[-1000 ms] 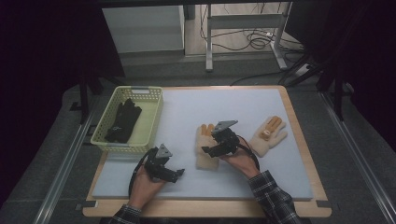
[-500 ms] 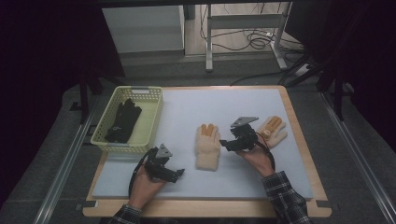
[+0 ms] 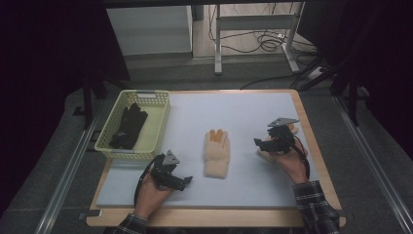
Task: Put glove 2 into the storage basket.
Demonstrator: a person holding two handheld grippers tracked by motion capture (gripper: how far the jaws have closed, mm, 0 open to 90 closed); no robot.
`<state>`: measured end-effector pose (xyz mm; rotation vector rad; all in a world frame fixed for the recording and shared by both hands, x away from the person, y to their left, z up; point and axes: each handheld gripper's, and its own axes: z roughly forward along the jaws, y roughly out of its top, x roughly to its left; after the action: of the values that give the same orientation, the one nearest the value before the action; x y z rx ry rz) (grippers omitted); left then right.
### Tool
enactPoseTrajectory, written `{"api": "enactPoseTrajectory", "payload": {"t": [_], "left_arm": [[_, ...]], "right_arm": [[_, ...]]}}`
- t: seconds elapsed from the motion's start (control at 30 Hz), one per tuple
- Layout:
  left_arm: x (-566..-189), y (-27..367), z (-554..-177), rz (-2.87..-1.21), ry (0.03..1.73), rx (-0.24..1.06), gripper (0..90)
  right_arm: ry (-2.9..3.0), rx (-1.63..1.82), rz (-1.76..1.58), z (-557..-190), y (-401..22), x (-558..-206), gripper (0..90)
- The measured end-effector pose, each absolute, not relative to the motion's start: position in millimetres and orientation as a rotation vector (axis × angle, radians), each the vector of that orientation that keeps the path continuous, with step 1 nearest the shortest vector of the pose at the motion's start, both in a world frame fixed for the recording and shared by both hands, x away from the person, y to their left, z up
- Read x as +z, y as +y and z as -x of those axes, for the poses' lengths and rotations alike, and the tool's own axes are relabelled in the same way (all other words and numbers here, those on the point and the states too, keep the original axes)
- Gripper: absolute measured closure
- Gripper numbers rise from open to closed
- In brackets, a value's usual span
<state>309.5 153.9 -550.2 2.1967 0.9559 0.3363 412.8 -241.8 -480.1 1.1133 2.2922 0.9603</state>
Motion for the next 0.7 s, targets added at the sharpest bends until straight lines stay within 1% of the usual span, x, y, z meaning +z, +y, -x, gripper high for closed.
{"api": "enactPoseTrajectory", "payload": {"t": [0.27, 0.6, 0.63, 0.7], "left_arm": [[-550.2, 153.9, -309.5, -2.196, 0.956, 0.336, 1.2], [-550.2, 153.9, -309.5, -2.196, 0.956, 0.337, 1.2], [-550.2, 153.9, -309.5, -2.196, 0.956, 0.337, 1.2], [-550.2, 153.9, -309.5, -2.196, 0.956, 0.337, 1.2]], "right_arm": [[2.234, 0.873, -1.191, -416.1, -275.3, -481.0, 29.6], [2.220, 0.797, -1.268, -430.5, -284.6, -513.3, 29.7], [2.212, 0.812, -1.268, -430.8, -284.9, -516.4, 33.2], [2.200, 0.859, -1.291, -429.7, -287.0, -517.4, 44.4]]}}
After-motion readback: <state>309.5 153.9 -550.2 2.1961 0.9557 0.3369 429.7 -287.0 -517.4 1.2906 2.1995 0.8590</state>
